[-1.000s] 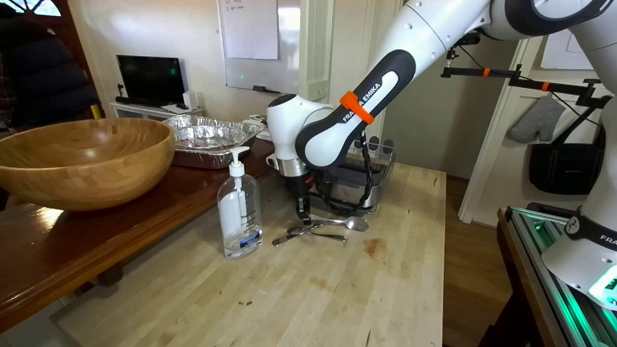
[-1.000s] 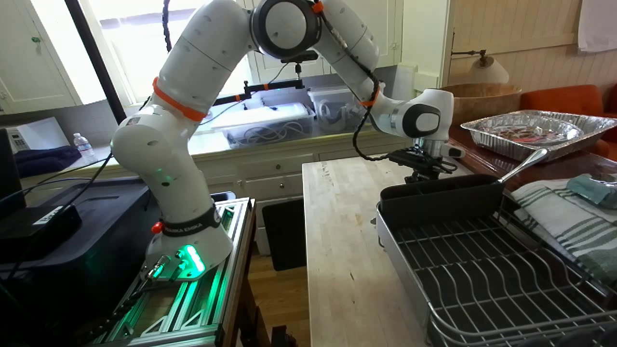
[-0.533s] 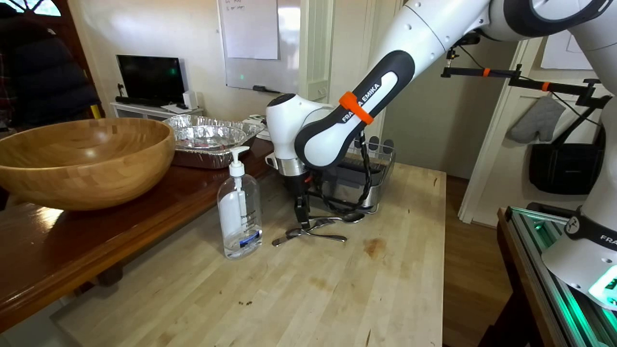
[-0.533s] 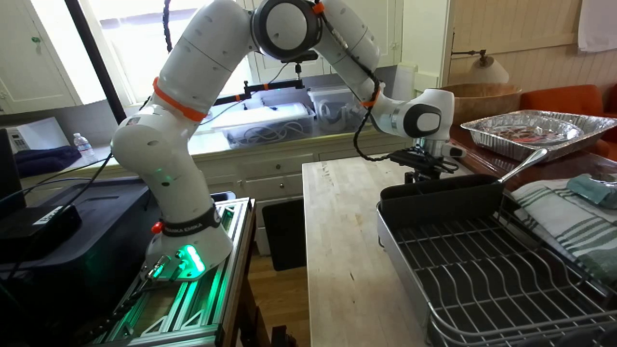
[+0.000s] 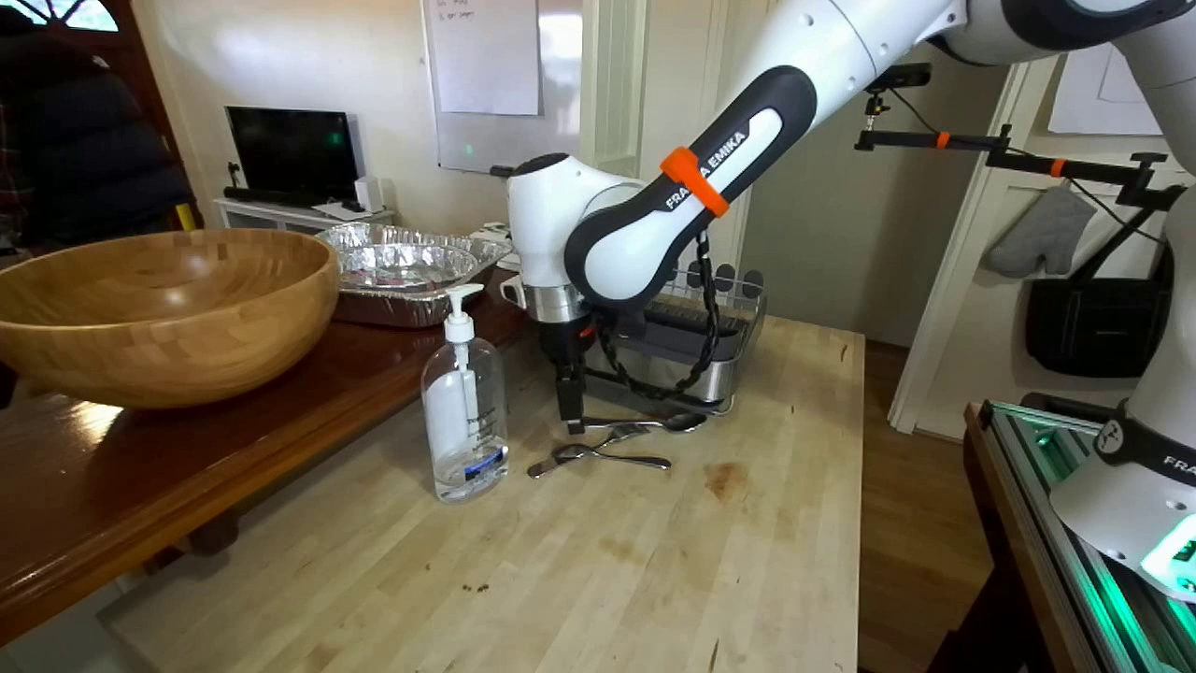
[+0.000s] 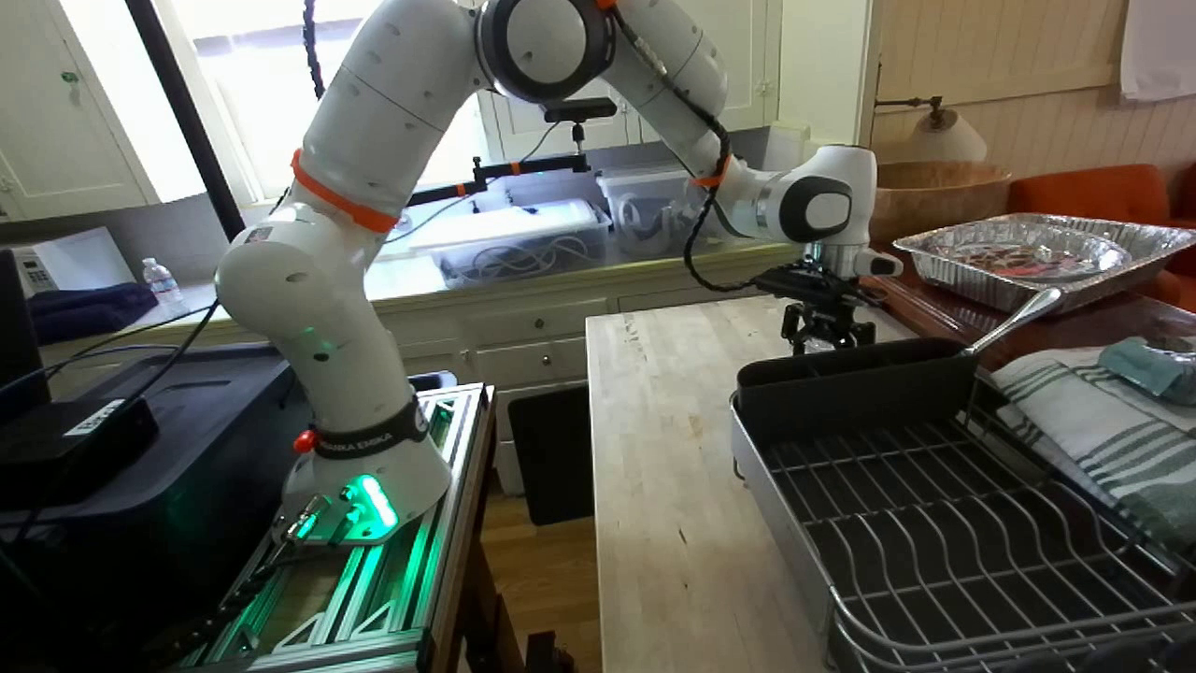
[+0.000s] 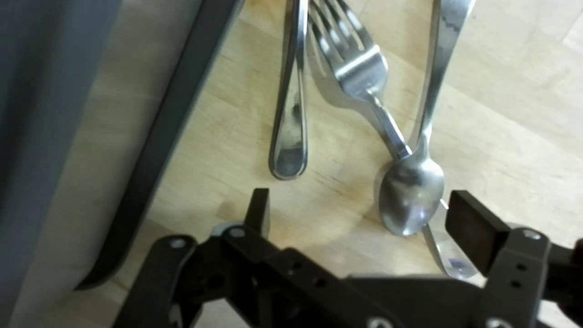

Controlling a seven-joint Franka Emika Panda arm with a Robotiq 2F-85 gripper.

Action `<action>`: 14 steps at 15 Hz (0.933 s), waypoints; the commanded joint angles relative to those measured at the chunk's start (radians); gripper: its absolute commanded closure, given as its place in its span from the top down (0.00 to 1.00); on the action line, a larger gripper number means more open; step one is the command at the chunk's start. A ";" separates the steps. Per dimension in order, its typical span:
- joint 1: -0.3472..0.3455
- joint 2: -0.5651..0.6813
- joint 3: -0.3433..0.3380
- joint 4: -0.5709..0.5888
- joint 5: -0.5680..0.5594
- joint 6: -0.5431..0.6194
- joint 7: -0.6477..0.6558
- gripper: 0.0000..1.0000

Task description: Remove one silver spoon from the dishrack.

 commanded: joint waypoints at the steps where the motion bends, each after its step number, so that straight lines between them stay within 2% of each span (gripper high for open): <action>1: 0.002 -0.061 0.012 -0.039 0.009 0.001 0.026 1.00; 6: -0.007 -0.169 0.026 -0.097 0.034 -0.012 0.047 1.00; 14: -0.020 -0.402 0.008 -0.242 0.083 -0.032 0.208 1.00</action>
